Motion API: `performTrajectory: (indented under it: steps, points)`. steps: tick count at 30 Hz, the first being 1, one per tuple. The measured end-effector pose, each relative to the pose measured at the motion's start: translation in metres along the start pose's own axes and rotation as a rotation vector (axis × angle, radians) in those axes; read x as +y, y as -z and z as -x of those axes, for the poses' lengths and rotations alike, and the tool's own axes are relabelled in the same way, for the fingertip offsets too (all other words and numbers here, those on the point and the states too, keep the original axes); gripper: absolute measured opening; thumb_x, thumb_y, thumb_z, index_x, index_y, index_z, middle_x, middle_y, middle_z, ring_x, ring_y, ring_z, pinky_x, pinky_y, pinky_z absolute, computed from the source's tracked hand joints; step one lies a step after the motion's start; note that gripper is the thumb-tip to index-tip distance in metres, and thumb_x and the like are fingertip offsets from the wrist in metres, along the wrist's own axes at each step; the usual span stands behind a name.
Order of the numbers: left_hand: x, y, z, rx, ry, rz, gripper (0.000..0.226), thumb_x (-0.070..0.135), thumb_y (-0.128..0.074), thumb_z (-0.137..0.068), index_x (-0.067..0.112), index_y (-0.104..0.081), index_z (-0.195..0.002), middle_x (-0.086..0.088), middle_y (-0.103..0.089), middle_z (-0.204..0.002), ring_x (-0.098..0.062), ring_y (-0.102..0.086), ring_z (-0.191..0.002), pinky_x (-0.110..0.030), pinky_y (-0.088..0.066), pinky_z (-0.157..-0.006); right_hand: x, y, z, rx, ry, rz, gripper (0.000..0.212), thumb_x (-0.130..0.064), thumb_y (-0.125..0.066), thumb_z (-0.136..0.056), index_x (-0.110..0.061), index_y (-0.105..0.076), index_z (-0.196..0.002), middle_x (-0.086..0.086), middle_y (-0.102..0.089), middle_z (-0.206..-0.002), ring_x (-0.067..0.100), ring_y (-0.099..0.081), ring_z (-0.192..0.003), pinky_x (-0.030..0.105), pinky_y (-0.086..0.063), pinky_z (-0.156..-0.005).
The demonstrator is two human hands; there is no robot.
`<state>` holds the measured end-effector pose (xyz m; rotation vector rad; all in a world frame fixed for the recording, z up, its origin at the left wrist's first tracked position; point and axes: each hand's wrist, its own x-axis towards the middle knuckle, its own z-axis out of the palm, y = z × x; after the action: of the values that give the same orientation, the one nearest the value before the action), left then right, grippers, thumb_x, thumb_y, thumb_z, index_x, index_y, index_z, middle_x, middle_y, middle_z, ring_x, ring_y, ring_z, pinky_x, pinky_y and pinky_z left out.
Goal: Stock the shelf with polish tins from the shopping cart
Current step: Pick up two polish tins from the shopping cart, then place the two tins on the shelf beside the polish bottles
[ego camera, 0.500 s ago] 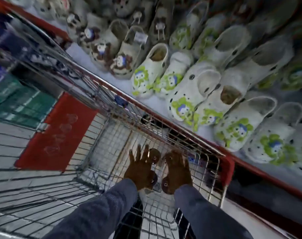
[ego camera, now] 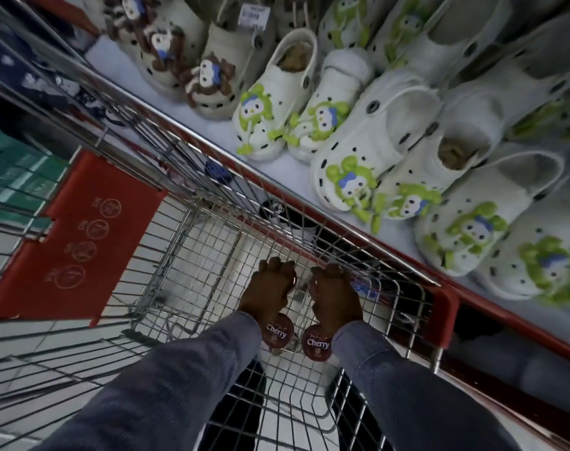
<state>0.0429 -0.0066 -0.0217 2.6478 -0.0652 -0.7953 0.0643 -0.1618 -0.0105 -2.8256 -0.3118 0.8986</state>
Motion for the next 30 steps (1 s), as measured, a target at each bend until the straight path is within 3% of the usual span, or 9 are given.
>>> performTrajectory:
  steps: [5, 7, 13, 19, 21, 25, 30]
  points:
    - [0.018, 0.081, 0.053, 0.179, 0.005, 0.068, 0.069, 0.025, -0.068, -0.066, 0.015, -0.046, -0.130, -0.009, -0.054, -0.129, -0.033, -0.050, -0.119, -0.045, -0.043, -0.102, -0.029, 0.092, 0.050, 0.046, 0.065, -0.143, 0.064, -0.019, -0.078, -0.066, -0.019, -0.052, -0.124, 0.011, -0.056, -0.125, 0.036, -0.055, -0.116, 0.043, -0.055, -0.089]
    - [0.025, 0.118, 0.079, 0.253, 0.017, 0.087, 0.065, 0.032, -0.067, -0.060, 0.019, -0.051, -0.121, -0.006, -0.059, -0.120, -0.030, -0.054, -0.112, -0.043, -0.046, -0.097, -0.039, 0.134, 0.076, 0.075, 0.106, -0.173, 0.072, -0.026, -0.080, -0.063, -0.022, -0.051, -0.129, 0.010, -0.057, -0.127, 0.036, -0.056, -0.116, 0.044, -0.054, -0.091]
    - [0.073, 0.260, 0.165, 0.450, -0.125, 0.159, 0.052, 0.040, -0.063, -0.051, 0.026, -0.057, -0.101, 0.006, -0.060, -0.096, -0.018, -0.060, -0.093, -0.034, -0.052, -0.081, -0.063, 0.284, 0.165, 0.262, 0.212, -0.231, 0.072, -0.031, -0.080, -0.064, -0.018, -0.050, -0.128, 0.004, -0.058, -0.126, 0.028, -0.056, -0.118, 0.040, -0.052, -0.091]
    - [0.151, 0.386, 0.229, 0.599, -0.227, 0.086, 0.071, 0.035, -0.082, -0.054, 0.022, -0.059, -0.120, 0.006, -0.056, -0.105, -0.009, -0.051, -0.096, -0.025, -0.046, -0.081, -0.064, 0.405, 0.228, 0.507, 0.282, -0.214, 0.057, -0.043, -0.076, -0.046, -0.026, -0.058, -0.097, -0.004, -0.067, -0.098, 0.021, -0.066, -0.090, 0.037, -0.057, -0.071]
    - [0.177, 0.418, 0.240, 0.661, -0.280, 0.069, 0.065, 0.031, -0.084, -0.055, 0.024, -0.062, -0.117, 0.006, -0.060, -0.105, -0.013, -0.058, -0.096, -0.029, -0.052, -0.081, -0.060, 0.441, 0.246, 0.601, 0.305, -0.229, 0.063, -0.044, -0.076, -0.043, -0.027, -0.059, -0.101, -0.004, -0.067, -0.100, 0.021, -0.066, -0.090, 0.039, -0.058, -0.073]
    - [0.214, 0.460, 0.239, 0.759, -0.387, 0.023, 0.069, 0.035, -0.084, -0.054, 0.029, -0.062, -0.120, 0.009, -0.066, -0.112, -0.008, -0.063, -0.099, -0.028, -0.056, -0.087, -0.048, 0.485, 0.266, 0.702, 0.297, -0.196, 0.080, -0.044, -0.082, -0.052, -0.026, -0.054, -0.125, -0.001, -0.057, -0.118, 0.020, -0.058, -0.109, 0.037, -0.051, -0.090]
    - [0.256, 0.500, 0.216, 0.775, -0.438, 0.005, 0.078, 0.035, -0.084, -0.058, 0.028, -0.055, -0.130, 0.015, -0.059, -0.123, -0.005, -0.058, -0.109, -0.020, -0.047, -0.095, -0.028, 0.525, 0.267, 0.792, 0.193, -0.247, 0.096, -0.057, -0.075, -0.051, -0.022, -0.046, -0.135, 0.000, -0.053, -0.130, 0.021, -0.052, -0.119, 0.035, -0.048, -0.098]
